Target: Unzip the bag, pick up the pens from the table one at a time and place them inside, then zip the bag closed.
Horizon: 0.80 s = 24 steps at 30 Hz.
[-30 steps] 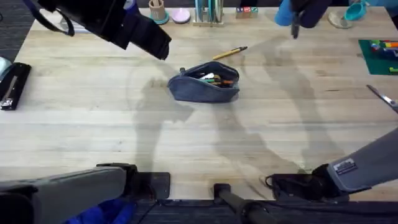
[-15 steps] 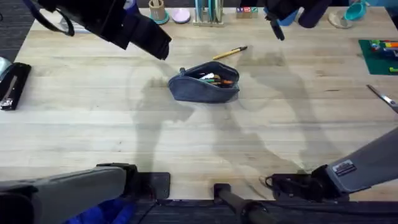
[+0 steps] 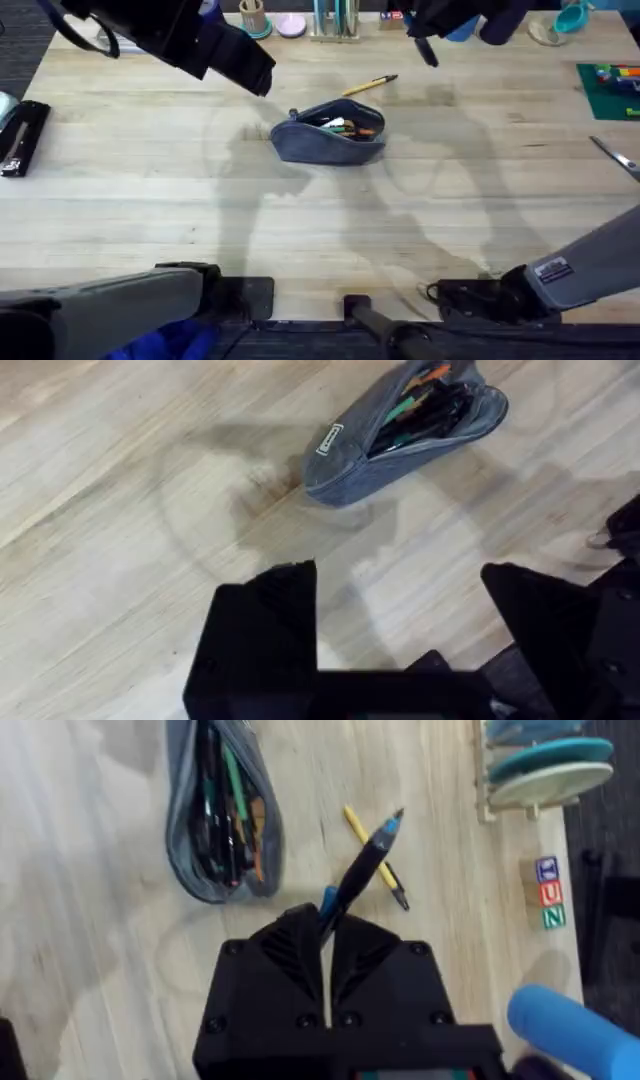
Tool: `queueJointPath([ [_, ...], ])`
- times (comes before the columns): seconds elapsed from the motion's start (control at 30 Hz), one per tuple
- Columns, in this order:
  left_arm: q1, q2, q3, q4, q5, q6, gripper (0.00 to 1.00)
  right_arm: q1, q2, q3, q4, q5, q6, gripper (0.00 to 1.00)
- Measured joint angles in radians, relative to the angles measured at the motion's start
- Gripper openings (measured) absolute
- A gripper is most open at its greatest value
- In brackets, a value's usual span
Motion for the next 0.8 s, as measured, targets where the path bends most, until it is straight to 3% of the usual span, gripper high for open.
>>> queueJointPath([
  [0.6,0.000,0.000,0.000,0.000,0.000,0.000,0.995,0.095,0.069,0.001,-0.018,-0.072,-0.040,0.031],
  [0.8,0.000,0.000,0.000,0.000,0.000,0.000,0.995,0.115,0.075,-0.083,-0.004,-0.075,-0.049,0.031],
])
